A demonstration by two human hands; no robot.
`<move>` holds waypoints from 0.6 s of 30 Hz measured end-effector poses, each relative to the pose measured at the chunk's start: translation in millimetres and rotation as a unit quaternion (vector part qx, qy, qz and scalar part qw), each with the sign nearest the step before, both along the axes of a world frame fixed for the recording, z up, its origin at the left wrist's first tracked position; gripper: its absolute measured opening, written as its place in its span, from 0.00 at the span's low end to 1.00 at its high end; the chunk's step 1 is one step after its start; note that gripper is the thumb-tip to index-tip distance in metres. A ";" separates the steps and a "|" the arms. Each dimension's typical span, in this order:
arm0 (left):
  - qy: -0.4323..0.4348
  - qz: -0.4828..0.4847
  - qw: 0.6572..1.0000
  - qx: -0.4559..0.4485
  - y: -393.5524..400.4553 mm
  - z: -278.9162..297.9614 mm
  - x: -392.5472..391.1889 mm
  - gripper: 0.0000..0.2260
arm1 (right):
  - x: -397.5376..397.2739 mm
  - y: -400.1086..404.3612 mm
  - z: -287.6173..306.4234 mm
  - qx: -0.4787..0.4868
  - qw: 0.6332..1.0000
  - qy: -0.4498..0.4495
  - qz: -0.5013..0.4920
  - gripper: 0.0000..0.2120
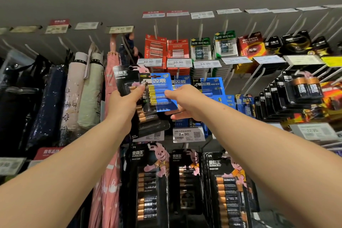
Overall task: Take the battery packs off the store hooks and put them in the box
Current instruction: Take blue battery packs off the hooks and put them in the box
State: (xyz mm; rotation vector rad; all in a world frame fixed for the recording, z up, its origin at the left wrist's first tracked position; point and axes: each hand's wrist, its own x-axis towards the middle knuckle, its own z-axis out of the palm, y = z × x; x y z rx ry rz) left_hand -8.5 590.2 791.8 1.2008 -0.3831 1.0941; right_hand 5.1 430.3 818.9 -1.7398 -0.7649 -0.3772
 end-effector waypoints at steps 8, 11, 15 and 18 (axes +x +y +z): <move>0.017 0.008 0.999 0.035 2.7 13.4 -1.6 0.10 | 2.1 -23.4 2.4 0.053 0.998 -0.011 -0.019 0.19; 0.012 0.007 0.999 0.033 1.3 16.9 -3.3 0.13 | 6.1 -31.3 4.0 0.079 0.996 -0.021 -0.032 0.21; 0.010 -0.006 1.000 0.014 4.0 18.8 -5.9 0.15 | 14.6 -43.7 7.1 0.110 0.992 -0.002 -0.060 0.25; 0.006 -0.007 1.000 -0.002 9.7 21.0 -7.3 0.11 | 17.6 -48.9 8.6 0.104 0.992 0.018 -0.070 0.18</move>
